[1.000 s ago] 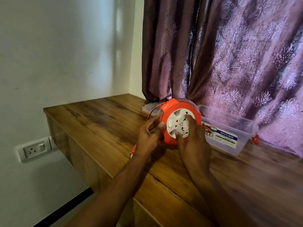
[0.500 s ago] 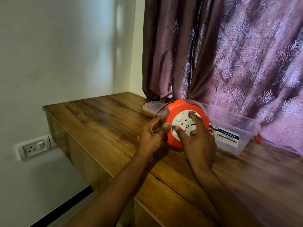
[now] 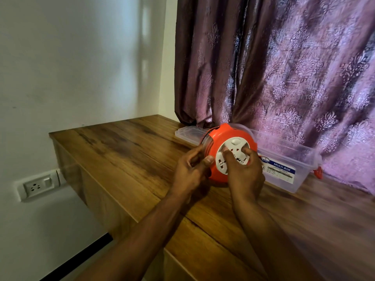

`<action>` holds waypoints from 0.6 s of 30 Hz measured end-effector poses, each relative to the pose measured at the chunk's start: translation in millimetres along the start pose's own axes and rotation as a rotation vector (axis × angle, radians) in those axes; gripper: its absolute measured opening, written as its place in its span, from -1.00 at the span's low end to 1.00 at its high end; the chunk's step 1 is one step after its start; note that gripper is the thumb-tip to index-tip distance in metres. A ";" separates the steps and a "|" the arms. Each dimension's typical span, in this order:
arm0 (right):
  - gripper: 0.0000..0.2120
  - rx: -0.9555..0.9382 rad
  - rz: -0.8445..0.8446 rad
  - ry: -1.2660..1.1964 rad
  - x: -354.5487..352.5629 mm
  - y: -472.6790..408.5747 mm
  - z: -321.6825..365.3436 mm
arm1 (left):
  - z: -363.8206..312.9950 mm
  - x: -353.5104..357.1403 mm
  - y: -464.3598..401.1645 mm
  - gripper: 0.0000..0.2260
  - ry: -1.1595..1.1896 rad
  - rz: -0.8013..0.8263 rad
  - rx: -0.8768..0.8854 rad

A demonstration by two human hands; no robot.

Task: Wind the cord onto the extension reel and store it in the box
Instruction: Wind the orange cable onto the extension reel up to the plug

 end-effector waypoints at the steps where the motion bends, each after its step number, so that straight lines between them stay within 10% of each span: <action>1: -0.51 0.021 0.000 -0.016 1.8 -0.9 -1.5 | 0.3 -0.7 -0.6 -0.71 0.002 -0.007 0.001; 10: -0.46 -0.163 -0.016 0.057 0.7 -4.2 19.5 | 0.2 10.4 0.9 -0.50 0.028 0.110 -0.008; 18: -0.45 -0.291 0.018 0.157 3.1 9.3 24.0 | -10.9 -6.0 -2.9 -0.72 -0.147 -0.056 0.105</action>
Point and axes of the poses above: each hand's wrist, its own y-axis away from the middle knuckle, its own x-axis out of the palm, z = x × y, the point moved 7 cm from there along -y, towards the middle knuckle, and after that the axes turned 6 degrees about -z, right-handed, at the moved point
